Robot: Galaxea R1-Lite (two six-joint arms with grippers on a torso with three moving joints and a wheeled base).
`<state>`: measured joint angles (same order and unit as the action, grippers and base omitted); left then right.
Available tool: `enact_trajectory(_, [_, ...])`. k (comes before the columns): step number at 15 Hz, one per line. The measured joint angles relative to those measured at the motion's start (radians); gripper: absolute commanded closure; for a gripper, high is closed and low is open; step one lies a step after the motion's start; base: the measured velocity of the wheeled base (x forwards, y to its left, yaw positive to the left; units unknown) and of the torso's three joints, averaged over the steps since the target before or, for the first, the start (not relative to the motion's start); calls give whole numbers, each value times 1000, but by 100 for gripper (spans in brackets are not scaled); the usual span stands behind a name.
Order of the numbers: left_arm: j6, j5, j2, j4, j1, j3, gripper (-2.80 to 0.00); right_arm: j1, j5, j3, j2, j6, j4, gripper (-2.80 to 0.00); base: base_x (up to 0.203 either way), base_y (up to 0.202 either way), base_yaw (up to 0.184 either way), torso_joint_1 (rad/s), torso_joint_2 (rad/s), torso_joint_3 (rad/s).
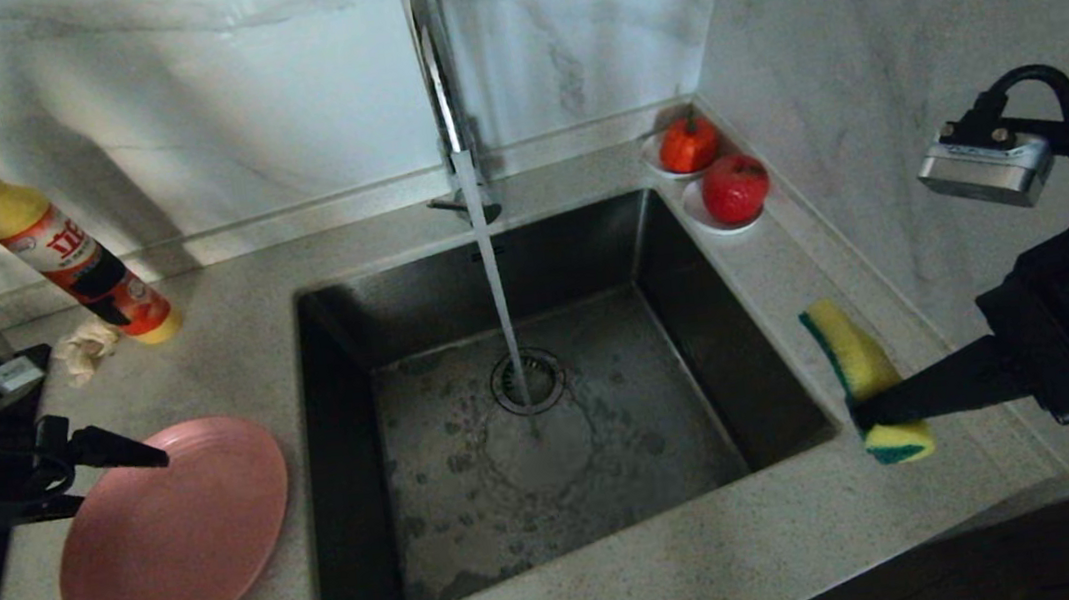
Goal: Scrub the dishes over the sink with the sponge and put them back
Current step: Wash the plate
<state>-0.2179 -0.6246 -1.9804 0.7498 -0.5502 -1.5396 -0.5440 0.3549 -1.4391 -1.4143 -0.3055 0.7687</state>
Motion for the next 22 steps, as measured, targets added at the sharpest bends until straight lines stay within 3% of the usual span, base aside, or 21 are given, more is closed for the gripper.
enact_trajectory(3, [-1, 125, 4, -2, 4, -38, -280, 7, 1, 9, 1, 3, 0, 0, 0, 0, 0, 0, 0, 0])
enact_trajectory(7, [-7, 152, 23, 1, 19, -53, -280, 8, 2, 8, 3, 3, -1, 0, 0, 0, 0, 0, 0, 0])
enact_trajectory(12, [-2, 233, 39, -2, 97, -35, -280, 15, 2, 14, 8, 2, 0, 0, 0, 0, 0, 0, 0, 0])
enact_trajectory(18, [21, 418, 47, -41, 155, -41, -280, 30, 2, 26, 11, 3, -1, 0, 0, 0, 0, 0, 0, 0])
enact_trajectory(22, [18, 456, 46, -42, 159, -46, -280, 30, 2, 29, 11, 3, 0, 0, 0, 0, 0, 0, 0, 0])
